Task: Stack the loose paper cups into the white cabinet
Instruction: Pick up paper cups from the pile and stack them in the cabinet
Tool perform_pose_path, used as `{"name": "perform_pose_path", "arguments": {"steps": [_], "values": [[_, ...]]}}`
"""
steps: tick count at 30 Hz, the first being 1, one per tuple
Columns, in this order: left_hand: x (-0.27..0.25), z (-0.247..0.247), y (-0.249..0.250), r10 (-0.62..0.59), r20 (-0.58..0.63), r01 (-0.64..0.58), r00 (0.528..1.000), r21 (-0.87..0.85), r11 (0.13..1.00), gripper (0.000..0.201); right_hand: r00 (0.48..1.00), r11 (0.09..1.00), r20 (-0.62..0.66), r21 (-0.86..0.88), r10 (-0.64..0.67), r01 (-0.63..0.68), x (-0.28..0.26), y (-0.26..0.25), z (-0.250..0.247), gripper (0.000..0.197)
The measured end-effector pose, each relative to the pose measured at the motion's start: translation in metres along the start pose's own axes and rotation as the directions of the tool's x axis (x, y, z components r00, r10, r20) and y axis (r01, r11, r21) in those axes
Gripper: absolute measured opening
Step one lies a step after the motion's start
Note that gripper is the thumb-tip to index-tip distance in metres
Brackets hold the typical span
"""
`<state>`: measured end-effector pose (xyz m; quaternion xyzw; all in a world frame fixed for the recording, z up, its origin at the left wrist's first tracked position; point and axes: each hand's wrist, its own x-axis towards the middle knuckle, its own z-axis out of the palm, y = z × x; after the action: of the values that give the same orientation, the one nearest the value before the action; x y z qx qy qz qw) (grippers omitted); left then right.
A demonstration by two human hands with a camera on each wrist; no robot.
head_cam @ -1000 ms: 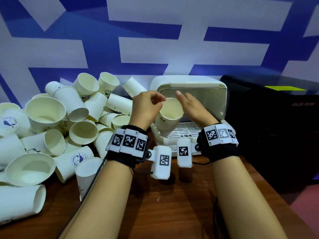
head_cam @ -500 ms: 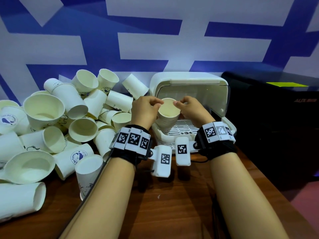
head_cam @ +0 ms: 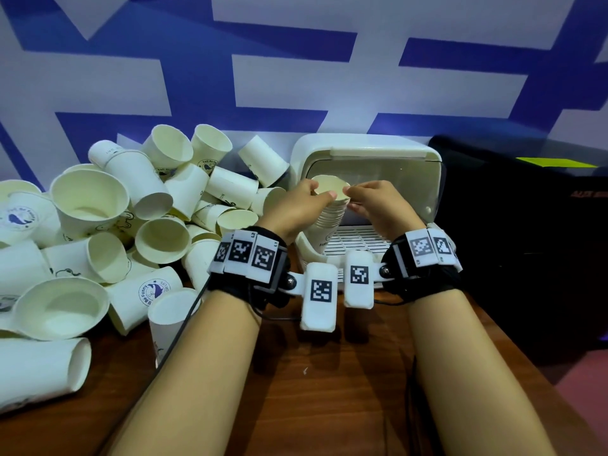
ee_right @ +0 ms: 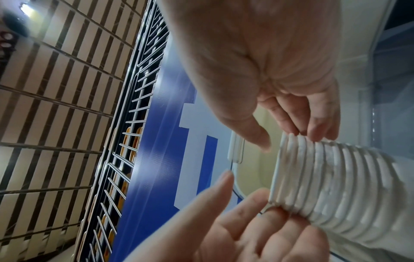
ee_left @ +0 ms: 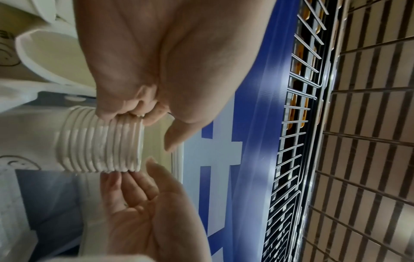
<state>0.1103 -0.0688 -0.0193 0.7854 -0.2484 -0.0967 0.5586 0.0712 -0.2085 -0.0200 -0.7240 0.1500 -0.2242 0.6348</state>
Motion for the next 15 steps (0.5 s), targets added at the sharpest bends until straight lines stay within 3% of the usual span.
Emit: {"name": "perform_pose_path", "arguments": {"steps": [4,10,15], "values": [[0.000,0.009,-0.002,-0.012,0.057,0.017,0.998,-0.074,0.997,0.071,1.000,0.999,0.015,0.050,0.002,-0.003,-0.003,-0.003,-0.001,0.023],[0.000,0.015,-0.005,-0.002,0.092,0.016,0.996,-0.156,0.988,0.064,1.000,0.999,0.014,0.053,0.011,-0.012,-0.004,-0.003,0.002,0.026],[0.003,0.019,-0.006,0.006,0.042,0.006,0.999,-0.267,0.964,0.063,0.999,0.999,-0.006,-0.007,-0.049,0.049,-0.005,-0.004,0.006,0.039]]}}
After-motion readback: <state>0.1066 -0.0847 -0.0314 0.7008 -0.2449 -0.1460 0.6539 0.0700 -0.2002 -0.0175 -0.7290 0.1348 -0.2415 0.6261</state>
